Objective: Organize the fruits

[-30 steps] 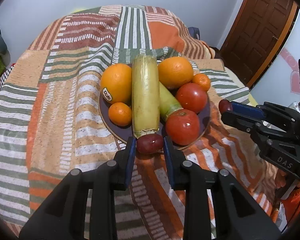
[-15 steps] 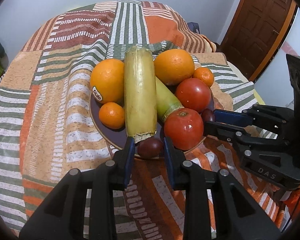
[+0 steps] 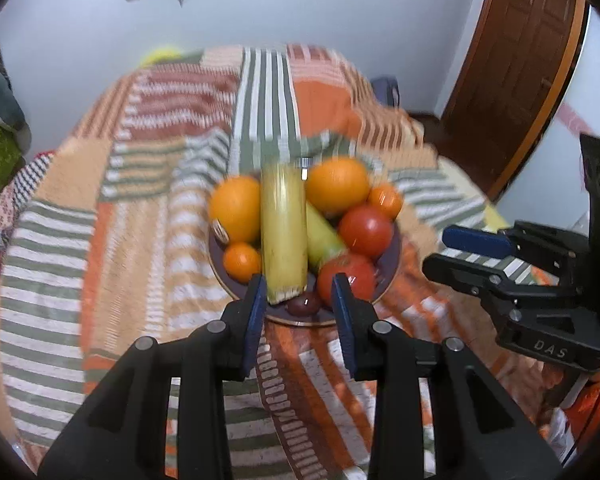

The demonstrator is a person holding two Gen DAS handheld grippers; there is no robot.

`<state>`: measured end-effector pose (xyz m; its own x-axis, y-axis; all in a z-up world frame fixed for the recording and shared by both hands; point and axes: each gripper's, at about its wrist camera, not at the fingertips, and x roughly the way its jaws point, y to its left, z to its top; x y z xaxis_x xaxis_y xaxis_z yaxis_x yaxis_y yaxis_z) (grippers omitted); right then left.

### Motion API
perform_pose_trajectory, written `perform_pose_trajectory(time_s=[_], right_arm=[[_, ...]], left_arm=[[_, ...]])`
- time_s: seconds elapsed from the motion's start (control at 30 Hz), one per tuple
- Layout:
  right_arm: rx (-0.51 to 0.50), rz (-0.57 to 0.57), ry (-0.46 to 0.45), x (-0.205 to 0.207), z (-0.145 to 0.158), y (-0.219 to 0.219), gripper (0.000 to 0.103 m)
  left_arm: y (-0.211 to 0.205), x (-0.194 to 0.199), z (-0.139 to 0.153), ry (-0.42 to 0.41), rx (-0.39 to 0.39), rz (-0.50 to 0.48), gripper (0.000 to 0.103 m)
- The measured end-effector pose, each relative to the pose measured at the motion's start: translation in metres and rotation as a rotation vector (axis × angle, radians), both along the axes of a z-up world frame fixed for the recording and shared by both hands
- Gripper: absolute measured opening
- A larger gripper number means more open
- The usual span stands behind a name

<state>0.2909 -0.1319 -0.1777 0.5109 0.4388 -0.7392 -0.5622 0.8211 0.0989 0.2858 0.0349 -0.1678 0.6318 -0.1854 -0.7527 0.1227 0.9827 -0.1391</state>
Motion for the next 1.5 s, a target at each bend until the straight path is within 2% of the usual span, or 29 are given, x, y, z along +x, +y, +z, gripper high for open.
perform_pose_trajectory(time_s=[0.17, 0.4, 0.47, 0.57, 0.67, 0.7, 0.83, 0.87, 0.93, 1.07, 1.13, 1.3, 1.5], right_arm=[[0.048, -0.017, -0.133, -0.03, 0.051, -0.008, 0.034], [0.167, -0.061, -0.342, -0.087, 0.128, -0.024, 0.035], [0.197, -0.067, -0.398, -0.107, 0.146, -0.026, 0.037], [0.226, -0.076, -0.463, -0.13, 0.161, -0.025, 0.044], [0.24, -0.088, -0.528, -0.15, 0.172, -0.023, 0.048], [0.244, -0.09, -0.541, -0.154, 0.174, -0.023, 0.049], [0.257, -0.091, -0.572, -0.166, 0.179, -0.022, 0.054], [0.257, -0.094, -0.578, -0.168, 0.179, -0.021, 0.057], [0.264, -0.112, -0.597, -0.172, 0.178, -0.021, 0.077], [0.268, -0.141, -0.632, -0.178, 0.179, -0.019, 0.081], [0.277, -0.156, -0.641, -0.182, 0.181, -0.02, 0.089], [0.272, -0.177, -0.678, -0.19, 0.18, -0.018, 0.103], [0.256, -0.175, -0.692, -0.196, 0.18, -0.016, 0.103]], left_arm=[[0.001, -0.036, 0.058, -0.161, 0.013, 0.035, 0.033], [0.003, -0.1, 0.138, -0.384, 0.005, 0.079, 0.033], [0.003, -0.119, 0.153, -0.44, 0.015, 0.088, 0.033], [0.002, -0.146, 0.171, -0.511, 0.025, 0.099, 0.033], [0.001, -0.172, 0.184, -0.56, 0.021, 0.108, 0.033], [0.001, -0.179, 0.187, -0.572, 0.015, 0.109, 0.037], [0.003, -0.203, 0.197, -0.627, -0.008, 0.121, 0.069], [0.004, -0.208, 0.199, -0.639, -0.01, 0.122, 0.072], [0.005, -0.219, 0.203, -0.657, -0.012, 0.123, 0.081], [0.004, -0.231, 0.207, -0.687, 0.007, 0.135, 0.091], [0.003, -0.236, 0.207, -0.699, 0.019, 0.142, 0.098], [0.005, -0.24, 0.204, -0.703, 0.026, 0.158, 0.102], [0.004, -0.243, 0.2, -0.691, 0.035, 0.161, 0.103]])
